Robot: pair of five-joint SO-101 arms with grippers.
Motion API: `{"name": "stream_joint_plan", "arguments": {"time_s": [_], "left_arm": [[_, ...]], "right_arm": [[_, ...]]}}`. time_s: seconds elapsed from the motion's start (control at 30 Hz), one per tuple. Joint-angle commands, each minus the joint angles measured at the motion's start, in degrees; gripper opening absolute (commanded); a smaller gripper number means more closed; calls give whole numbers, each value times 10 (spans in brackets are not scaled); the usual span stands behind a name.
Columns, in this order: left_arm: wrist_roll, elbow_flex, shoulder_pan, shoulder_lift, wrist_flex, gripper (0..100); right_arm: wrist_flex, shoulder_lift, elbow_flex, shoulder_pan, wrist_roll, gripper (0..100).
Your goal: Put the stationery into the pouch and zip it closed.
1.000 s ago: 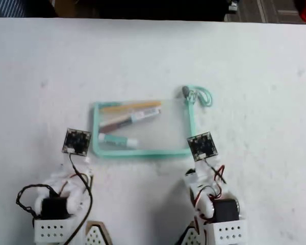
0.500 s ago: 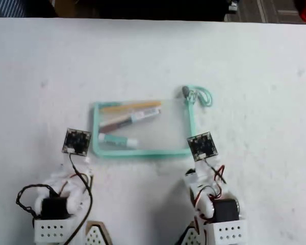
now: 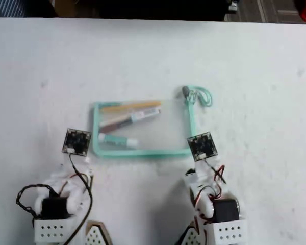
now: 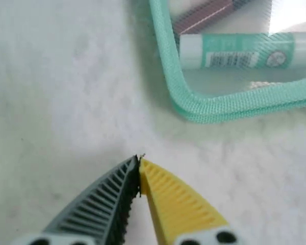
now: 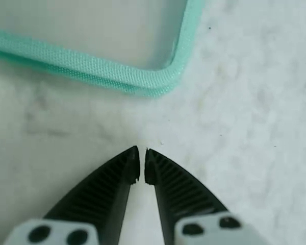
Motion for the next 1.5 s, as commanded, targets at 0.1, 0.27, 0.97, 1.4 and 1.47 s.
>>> {"name": "stream_joint_plan", "arguments": {"time_s": [0.1,0.27,0.97,1.4,1.47], "left_arm": [[4,-1,7,-5,4,23],[4,-1,7,-5,4,24],[4,-1,7,-5,4,24],[4,-1,8,-5,4,24],[4,-1,8,-5,4,24]], "right_arm": [[4,-4,5,-6,5,18],[4,-4,5,-6,5,18],[4,-4,5,-7,5,18],[4,-4,5,-7,5,18],[4,-4,5,-7,5,17]]}}
